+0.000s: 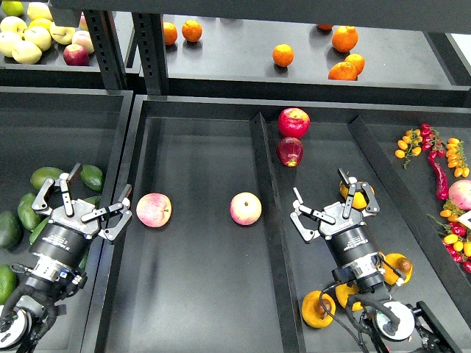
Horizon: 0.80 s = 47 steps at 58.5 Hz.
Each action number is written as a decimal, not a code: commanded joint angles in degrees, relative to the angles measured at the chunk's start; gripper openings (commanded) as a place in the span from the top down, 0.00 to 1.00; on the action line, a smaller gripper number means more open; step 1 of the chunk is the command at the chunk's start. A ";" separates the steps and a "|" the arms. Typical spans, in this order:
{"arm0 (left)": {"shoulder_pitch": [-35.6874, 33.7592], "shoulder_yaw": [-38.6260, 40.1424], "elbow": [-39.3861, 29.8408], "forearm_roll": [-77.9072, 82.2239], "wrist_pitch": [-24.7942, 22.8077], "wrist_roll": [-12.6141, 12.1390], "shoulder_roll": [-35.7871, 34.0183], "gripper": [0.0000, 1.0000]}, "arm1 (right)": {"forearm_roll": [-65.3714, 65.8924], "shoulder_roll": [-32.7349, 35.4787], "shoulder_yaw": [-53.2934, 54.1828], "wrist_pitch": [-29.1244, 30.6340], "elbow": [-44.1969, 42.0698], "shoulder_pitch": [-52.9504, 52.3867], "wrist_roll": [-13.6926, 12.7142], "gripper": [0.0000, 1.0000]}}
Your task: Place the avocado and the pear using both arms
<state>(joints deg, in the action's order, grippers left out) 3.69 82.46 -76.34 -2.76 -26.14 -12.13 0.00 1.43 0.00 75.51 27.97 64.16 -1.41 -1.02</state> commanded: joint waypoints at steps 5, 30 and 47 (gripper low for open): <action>0.09 0.51 -1.80 0.03 4.25 -0.17 0.00 0.00 | -0.02 0.00 0.60 -10.39 4.48 0.09 -0.21 0.01; 0.35 -0.99 -1.62 0.30 1.35 0.27 0.00 0.00 | 0.68 0.00 0.51 -5.03 4.57 -0.44 -0.21 0.01; 0.52 0.33 -1.71 0.30 1.35 0.53 0.00 0.00 | 0.68 0.00 0.95 -4.94 4.22 -0.44 -0.21 0.00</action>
<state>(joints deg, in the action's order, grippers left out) 4.13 82.22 -77.93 -2.39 -24.78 -11.88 0.00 2.11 0.00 76.00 22.92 68.66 -1.78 -1.24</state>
